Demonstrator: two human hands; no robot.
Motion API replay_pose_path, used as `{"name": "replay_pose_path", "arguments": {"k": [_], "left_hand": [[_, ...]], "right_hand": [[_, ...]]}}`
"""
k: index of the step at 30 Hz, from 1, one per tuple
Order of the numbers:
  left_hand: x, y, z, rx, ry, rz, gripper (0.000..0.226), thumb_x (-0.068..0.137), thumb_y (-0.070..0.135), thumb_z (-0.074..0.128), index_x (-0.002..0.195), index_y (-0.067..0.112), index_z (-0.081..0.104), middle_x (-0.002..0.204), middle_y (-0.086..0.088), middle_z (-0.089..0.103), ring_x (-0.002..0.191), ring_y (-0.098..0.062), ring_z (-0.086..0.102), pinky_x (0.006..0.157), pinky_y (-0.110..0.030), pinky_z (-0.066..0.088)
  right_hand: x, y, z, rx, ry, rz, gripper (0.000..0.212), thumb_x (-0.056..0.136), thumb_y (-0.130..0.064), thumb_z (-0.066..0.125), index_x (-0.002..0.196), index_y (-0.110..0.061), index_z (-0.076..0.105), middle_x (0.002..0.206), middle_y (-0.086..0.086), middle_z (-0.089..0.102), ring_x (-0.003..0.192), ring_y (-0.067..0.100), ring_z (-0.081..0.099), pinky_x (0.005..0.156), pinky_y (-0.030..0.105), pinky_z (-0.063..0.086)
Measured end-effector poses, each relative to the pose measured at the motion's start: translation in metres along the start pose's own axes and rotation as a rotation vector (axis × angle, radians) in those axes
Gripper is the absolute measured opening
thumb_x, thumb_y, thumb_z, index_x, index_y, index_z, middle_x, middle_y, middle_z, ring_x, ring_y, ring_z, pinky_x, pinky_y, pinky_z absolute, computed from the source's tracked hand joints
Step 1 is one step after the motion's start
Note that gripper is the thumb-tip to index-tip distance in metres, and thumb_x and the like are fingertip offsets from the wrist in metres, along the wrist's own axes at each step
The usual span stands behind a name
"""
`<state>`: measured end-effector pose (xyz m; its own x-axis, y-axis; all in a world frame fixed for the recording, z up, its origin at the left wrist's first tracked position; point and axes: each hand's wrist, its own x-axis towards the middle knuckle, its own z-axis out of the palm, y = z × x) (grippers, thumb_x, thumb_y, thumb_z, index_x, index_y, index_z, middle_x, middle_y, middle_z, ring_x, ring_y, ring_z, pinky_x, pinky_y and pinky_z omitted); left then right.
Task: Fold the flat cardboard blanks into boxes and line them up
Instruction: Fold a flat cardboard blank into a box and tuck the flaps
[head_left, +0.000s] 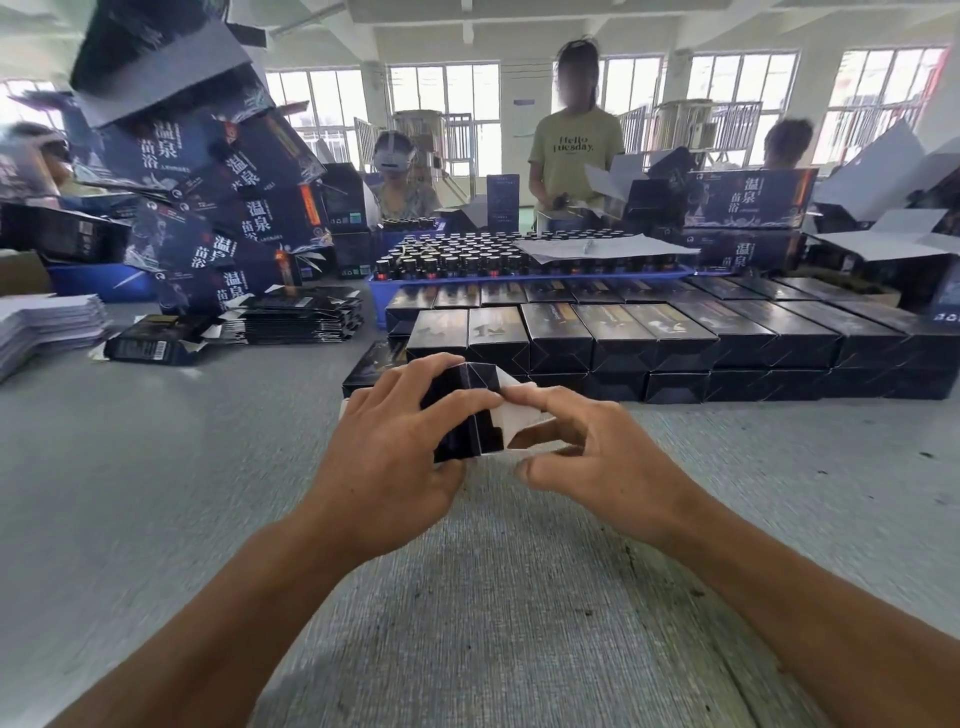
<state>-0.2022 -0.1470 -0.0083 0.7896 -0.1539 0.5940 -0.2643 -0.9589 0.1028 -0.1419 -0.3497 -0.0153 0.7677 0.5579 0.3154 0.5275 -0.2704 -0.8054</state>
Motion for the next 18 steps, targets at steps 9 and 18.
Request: {"name": "replay_pose_path", "arguments": {"k": [9, 18], "left_hand": [[-0.0007, 0.0063, 0.0024, -0.014, 0.019, 0.072, 0.066, 0.073, 0.022, 0.078, 0.132, 0.039, 0.054, 0.145, 0.000, 0.046, 0.128, -0.029, 0.048, 0.097, -0.052, 0.044], [-0.0002, 0.0064, 0.0020, -0.034, 0.070, 0.047, 0.093, 0.075, 0.030, 0.080, 0.151, 0.038, 0.027, 0.147, 0.009, 0.043, 0.132, -0.018, 0.043, 0.105, -0.042, 0.038]], "right_hand": [[0.0010, 0.0024, 0.0044, -0.038, 0.263, -0.049, 0.035, 0.086, -0.033, 0.077, 0.117, -0.042, 0.062, 0.088, -0.020, 0.069, 0.078, -0.001, 0.067, 0.065, 0.013, 0.049], [0.0003, -0.0017, 0.0060, 0.045, 0.252, -0.064, 0.035, 0.088, -0.014, 0.074, 0.116, -0.034, 0.066, 0.102, -0.018, 0.072, 0.092, 0.003, 0.070, 0.076, 0.023, 0.058]]}}
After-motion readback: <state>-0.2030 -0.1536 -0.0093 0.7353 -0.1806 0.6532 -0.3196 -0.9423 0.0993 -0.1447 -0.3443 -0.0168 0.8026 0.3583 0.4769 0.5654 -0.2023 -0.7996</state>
